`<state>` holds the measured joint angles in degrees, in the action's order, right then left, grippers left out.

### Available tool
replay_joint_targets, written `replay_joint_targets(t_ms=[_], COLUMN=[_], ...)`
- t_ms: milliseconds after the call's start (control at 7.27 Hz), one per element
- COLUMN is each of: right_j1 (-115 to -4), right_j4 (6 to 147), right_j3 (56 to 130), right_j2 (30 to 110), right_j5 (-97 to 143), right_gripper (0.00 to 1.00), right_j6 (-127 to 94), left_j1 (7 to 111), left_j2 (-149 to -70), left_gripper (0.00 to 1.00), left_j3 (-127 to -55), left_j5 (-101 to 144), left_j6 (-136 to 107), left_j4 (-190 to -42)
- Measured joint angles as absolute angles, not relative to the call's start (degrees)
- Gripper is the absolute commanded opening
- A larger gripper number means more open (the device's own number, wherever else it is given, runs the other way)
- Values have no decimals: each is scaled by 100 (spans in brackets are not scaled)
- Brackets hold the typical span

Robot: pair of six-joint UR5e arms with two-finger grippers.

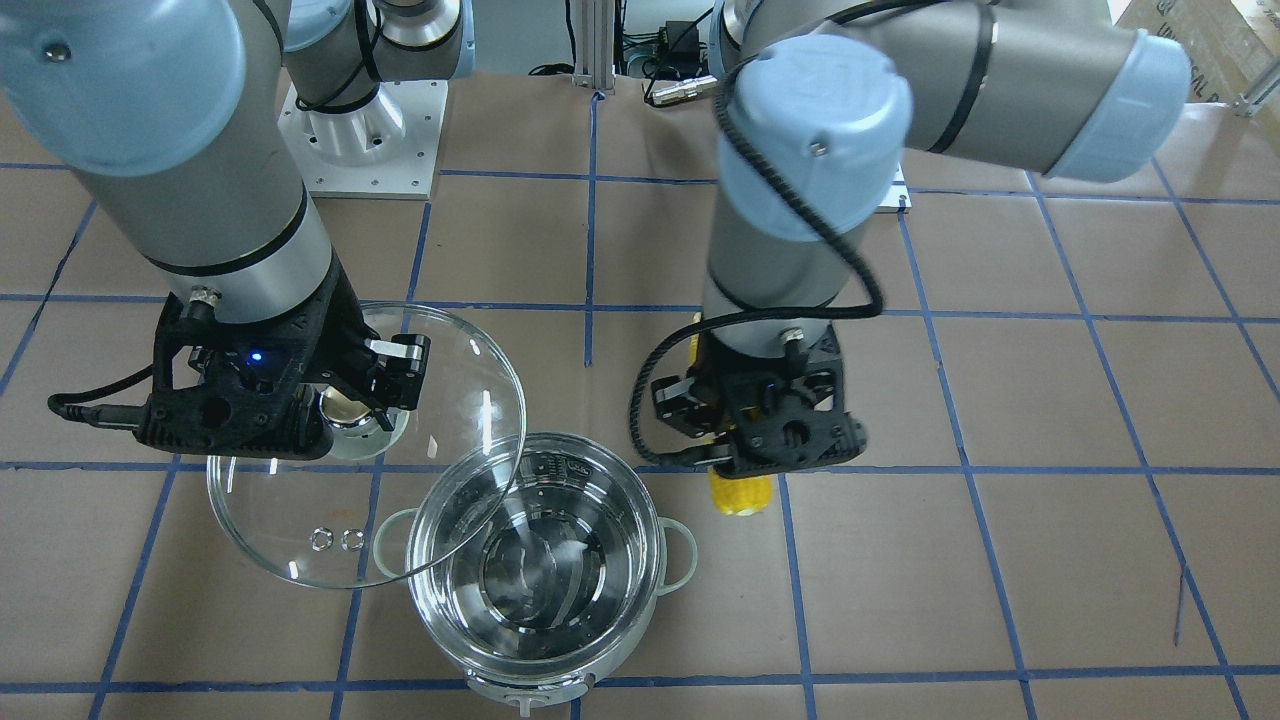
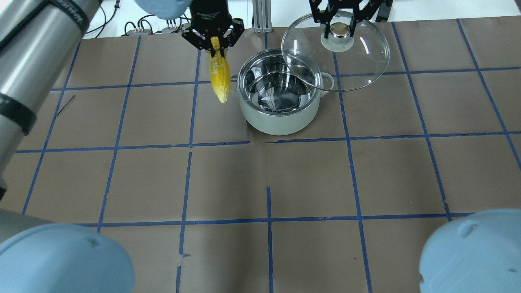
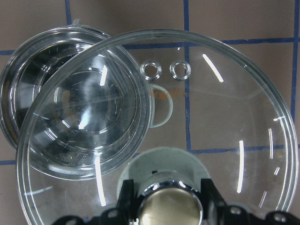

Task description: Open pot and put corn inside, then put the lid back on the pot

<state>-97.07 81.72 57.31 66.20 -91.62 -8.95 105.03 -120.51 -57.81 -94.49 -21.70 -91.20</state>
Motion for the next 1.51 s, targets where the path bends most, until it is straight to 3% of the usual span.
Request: replay_joint_targets(t_ms=[550,688,825,1512], right_j1=[-9339,-9290,-9274,-9218], right_j4=[7975,7902,7835,7624], right_j3=[5597,5566,5555,5535], right_j2=[6725,6751,6762,6768], right_j5=[-9024,-8997,-8985,-8965], right_gripper=[9,9,9,9], right_j6=[-815,-763,-707,-668], left_j1=[10979,11022,11045,11017], left_j2=[-13298,-13451,-13519,-13525], left_gripper=[16,80,100,100], left_j3=[-4498,-4382,-4348,-4414], left_j5=[-9413,-9395,-9381,-9417], left_j6=[-2488,-2518,-2532,-2467], left_j4=[-9150,-9138,-9134,-9165])
